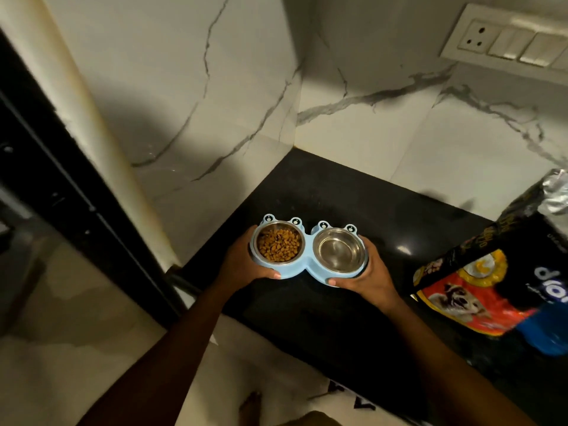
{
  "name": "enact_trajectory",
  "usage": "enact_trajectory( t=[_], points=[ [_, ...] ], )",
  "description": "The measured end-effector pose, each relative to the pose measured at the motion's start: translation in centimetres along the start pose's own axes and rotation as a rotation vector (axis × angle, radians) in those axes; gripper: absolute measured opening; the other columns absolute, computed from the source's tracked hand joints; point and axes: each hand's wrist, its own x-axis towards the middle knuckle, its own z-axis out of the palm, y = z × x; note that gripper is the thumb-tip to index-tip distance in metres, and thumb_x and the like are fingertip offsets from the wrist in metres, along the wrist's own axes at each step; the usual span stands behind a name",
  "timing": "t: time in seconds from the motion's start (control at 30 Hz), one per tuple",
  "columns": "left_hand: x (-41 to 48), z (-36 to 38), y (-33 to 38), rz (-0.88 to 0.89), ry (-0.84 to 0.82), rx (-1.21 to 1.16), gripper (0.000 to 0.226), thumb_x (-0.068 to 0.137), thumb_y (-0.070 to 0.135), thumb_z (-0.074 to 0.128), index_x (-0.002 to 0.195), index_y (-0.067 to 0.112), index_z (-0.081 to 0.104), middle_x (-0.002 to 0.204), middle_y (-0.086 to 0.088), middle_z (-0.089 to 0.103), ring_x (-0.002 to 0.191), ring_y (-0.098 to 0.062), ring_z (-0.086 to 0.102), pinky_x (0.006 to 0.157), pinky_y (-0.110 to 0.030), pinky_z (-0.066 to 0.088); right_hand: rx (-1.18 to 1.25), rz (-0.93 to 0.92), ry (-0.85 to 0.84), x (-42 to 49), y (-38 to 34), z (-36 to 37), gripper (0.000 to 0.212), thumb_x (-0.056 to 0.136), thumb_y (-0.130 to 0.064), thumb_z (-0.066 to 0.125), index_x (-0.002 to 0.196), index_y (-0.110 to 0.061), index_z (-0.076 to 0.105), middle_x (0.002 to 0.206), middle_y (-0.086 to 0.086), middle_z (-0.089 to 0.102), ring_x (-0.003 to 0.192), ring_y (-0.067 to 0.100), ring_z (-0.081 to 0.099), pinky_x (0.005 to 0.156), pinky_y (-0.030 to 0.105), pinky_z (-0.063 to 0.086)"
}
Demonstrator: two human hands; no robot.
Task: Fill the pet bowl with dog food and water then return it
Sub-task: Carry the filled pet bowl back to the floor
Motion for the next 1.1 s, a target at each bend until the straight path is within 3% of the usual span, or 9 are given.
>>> enact_trajectory(
  t=[0.17,0.27,0.43,0.53,0.67,0.8,0.9,0.97,1.1],
  points=[
    [-5.0,-0.6,0.3,-0.117,0.149,-0.089,0.104,0.038,0.023,0.101,0.129,0.033,0.052,0.116,0.019,0.061,0.106,0.008,0.056,0.088,-0.002,0.038,-0.025,-0.100,-0.145,-0.3,-0.8,0.3,0.103,0.046,-0.023,0.102,0.130,-0.043,0.047,0.131,-0.015,0.061,0.120,0.000,0.059,0.095,0.017,0.050],
    [-8.3,-1.0,0.4,-0.140,0.207,-0.136,0.099,0.039,0.024,0.101,0.126,0.030,0.054,0.121,0.015,0.064,0.115,-0.002,0.059,0.098,-0.022,0.047,-0.029,-0.128,-0.238,-0.7,-1.3,1.2,0.104,0.045,-0.026,0.102,0.128,-0.049,0.044,0.130,-0.020,0.057,0.119,-0.008,0.056,0.093,0.013,0.047],
    [-15.6,-1.9,0.1,-0.205,0.391,-0.145,0.107,0.035,0.035,0.101,0.131,0.029,0.055,0.125,0.011,0.066,0.119,-0.007,0.060,0.102,-0.035,0.050,-0.011,-0.182,-0.405,-2.2,-2.4,4.0,0.103,0.045,-0.025,0.102,0.131,-0.040,0.047,0.127,-0.019,0.060,0.117,-0.009,0.057,0.091,0.013,0.047],
    [-20.3,-2.4,0.6,-0.235,0.489,-0.167,0.101,0.039,0.014,0.101,0.129,0.022,0.057,0.123,0.009,0.068,0.117,-0.008,0.062,0.097,-0.024,0.050,-0.026,-0.231,-0.501,-3.5,-3.7,6.5,0.102,0.045,-0.027,0.101,0.129,-0.040,0.045,0.122,-0.025,0.056,0.108,-0.025,0.050,0.082,-0.001,0.040],
    [-26.1,-3.6,1.2,-0.256,0.583,-0.171,0.096,0.043,0.001,0.097,0.129,0.014,0.056,0.118,0.017,0.069,0.113,-0.003,0.063,0.091,-0.011,0.046,-0.012,-0.324,-0.625,-6.3,-4.8,9.7,0.103,0.051,-0.030,0.099,0.139,-0.030,0.045,0.133,-0.019,0.054,0.119,-0.019,0.048,0.091,-0.002,0.038],
    [-31.0,-4.6,1.3,-0.321,0.670,-0.187,0.101,0.040,0.002,0.098,0.131,0.011,0.055,0.123,0.004,0.068,0.116,-0.007,0.062,0.095,-0.014,0.045,0.085,-0.392,-0.703,-9.8,-6.2,12.0,0.092,0.060,-0.027,0.097,0.138,-0.031,0.048,0.131,-0.020,0.059,0.122,-0.007,0.055,0.095,0.010,0.047],
    [-34.7,-5.2,1.8,-0.351,0.731,-0.171,0.101,0.040,0.002,0.098,0.130,0.015,0.055,0.122,0.005,0.067,0.114,0.001,0.061,0.094,-0.010,0.043,0.136,-0.426,-0.770,-11.8,-7.1,14.0,0.089,0.063,-0.015,0.095,0.139,-0.025,0.050,0.134,-0.008,0.062,0.125,0.009,0.059,0.099,0.027,0.050],
    [-36.9,-5.4,1.6,-0.364,0.759,-0.161,0.100,0.040,-0.001,0.097,0.130,0.013,0.055,0.121,0.002,0.068,0.113,0.002,0.062,0.093,-0.010,0.044,0.144,-0.443,-0.812,-12.8,-8.0,15.2,0.092,0.061,-0.014,0.097,0.140,-0.018,0.049,0.135,-0.004,0.062,0.127,0.012,0.058,0.102,0.028,0.050],
    [-42.0,-6.1,1.4,-0.386,0.810,-0.139,0.100,0.041,0.009,0.100,0.131,0.015,0.055,0.124,0.002,0.067,0.117,-0.010,0.062,0.096,-0.019,0.048,0.088,-0.482,-0.952,-15.4,-9.3,17.7,0.091,0.063,-0.047,0.093,0.134,-0.005,0.054,0.131,0.002,0.064,0.125,0.016,0.059,0.107,0.035,0.047]
  ],
)
